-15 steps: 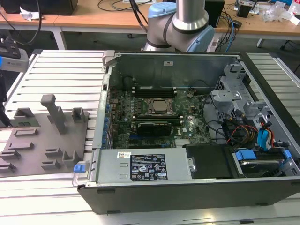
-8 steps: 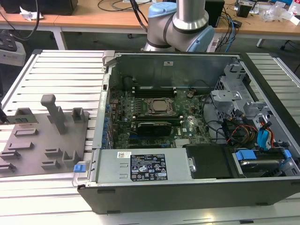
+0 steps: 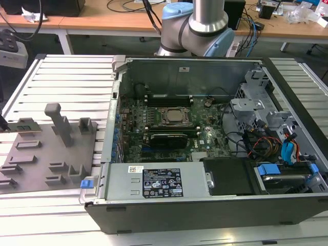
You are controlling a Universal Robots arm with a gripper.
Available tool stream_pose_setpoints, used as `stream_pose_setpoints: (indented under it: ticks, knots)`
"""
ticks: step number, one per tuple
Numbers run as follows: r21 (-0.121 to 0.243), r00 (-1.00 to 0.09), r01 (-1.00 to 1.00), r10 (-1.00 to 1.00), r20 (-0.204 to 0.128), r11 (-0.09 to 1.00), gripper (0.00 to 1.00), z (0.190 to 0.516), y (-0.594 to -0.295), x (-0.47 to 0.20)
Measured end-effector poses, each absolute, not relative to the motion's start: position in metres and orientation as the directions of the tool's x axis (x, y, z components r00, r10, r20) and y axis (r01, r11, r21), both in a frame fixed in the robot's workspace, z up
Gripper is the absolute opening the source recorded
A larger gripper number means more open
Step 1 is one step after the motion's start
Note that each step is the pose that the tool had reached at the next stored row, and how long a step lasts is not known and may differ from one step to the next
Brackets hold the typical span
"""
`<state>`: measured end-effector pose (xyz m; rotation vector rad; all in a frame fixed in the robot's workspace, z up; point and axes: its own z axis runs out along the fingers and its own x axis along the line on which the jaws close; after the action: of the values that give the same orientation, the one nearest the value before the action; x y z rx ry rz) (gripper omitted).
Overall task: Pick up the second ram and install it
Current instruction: 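Pick up the second ram and move it above second insertion slot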
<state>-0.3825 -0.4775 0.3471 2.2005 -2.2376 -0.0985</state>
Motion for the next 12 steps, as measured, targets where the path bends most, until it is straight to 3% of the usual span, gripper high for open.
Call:
stream_pose_setpoints:
  ticks: [12]
  knots:
    - [0.046,-0.018,-0.999,-0.999,-0.043,0.016,0.14,0.380,-0.465,-0.382]
